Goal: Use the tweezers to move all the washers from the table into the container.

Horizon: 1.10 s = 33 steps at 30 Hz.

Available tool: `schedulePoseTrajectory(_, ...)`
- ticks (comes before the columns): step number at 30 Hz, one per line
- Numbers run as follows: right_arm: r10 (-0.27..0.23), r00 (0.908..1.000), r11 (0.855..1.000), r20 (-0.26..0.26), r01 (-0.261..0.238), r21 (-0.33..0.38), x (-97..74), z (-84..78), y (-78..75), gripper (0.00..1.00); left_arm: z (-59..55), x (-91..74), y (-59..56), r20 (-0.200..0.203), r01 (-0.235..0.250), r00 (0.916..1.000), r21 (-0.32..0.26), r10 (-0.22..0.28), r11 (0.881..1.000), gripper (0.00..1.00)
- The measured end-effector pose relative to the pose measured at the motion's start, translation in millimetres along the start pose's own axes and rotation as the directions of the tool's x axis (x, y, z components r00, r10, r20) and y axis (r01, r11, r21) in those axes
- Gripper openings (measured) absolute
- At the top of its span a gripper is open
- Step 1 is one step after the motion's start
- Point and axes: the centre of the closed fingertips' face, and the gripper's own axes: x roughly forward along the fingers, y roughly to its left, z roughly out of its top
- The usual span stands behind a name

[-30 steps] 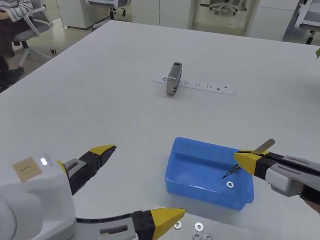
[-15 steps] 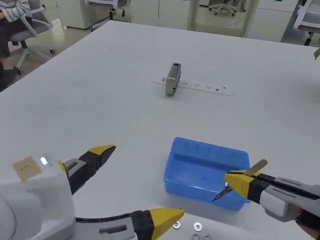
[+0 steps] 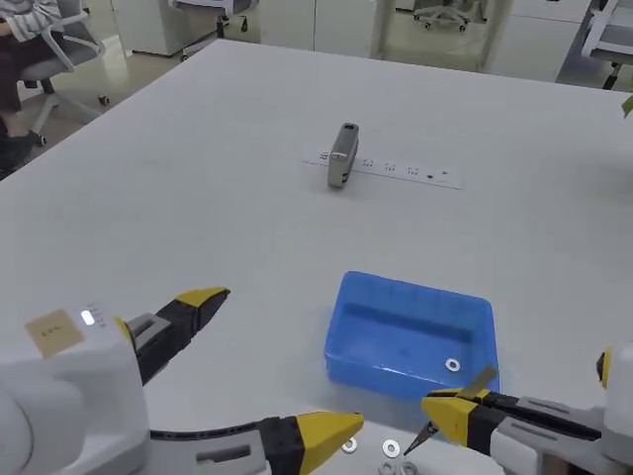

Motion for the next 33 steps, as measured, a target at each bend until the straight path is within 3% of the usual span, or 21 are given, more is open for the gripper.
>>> schedulePoseTrajectory(20, -0.004, 0.9964, 0.993, -0.085, -0.006, -0.114, 4.1, -18.7, 8.1, 0.03, -0.5, 0.0, 0.6, 0.0, -0.002, 1.0, 0.002, 0.002, 1.0, 0.98)
schedulePoseTrajectory(25, 0.007, 0.9935, 0.971, -0.114, -0.034, -0.235, 5.6, -22.2, 18.4, 0.04, -0.7, 0.0, 0.6, -0.002, -0.003, 1.0, 0.004, 0.003, 1.0, 0.98)
schedulePoseTrajectory(29, 0.005, 0.9892, 0.934, -0.147, -0.057, -0.352, 6.8, -26.3, 27.8, 0.04, -0.6, -0.1, 0.6, -0.002, -0.004, 1.0, 0.006, 0.004, 1.0, 0.98)
schedulePoseTrajectory(33, -0.023, 0.9885, 0.911, -0.15, -0.041, -0.411, 6.4, -28.8, 30.5, 0.03, -0.5, -0.2, 0.4, -0.001, -0.003, 1.0, 0.006, 0.003, 1.0, 0.98)
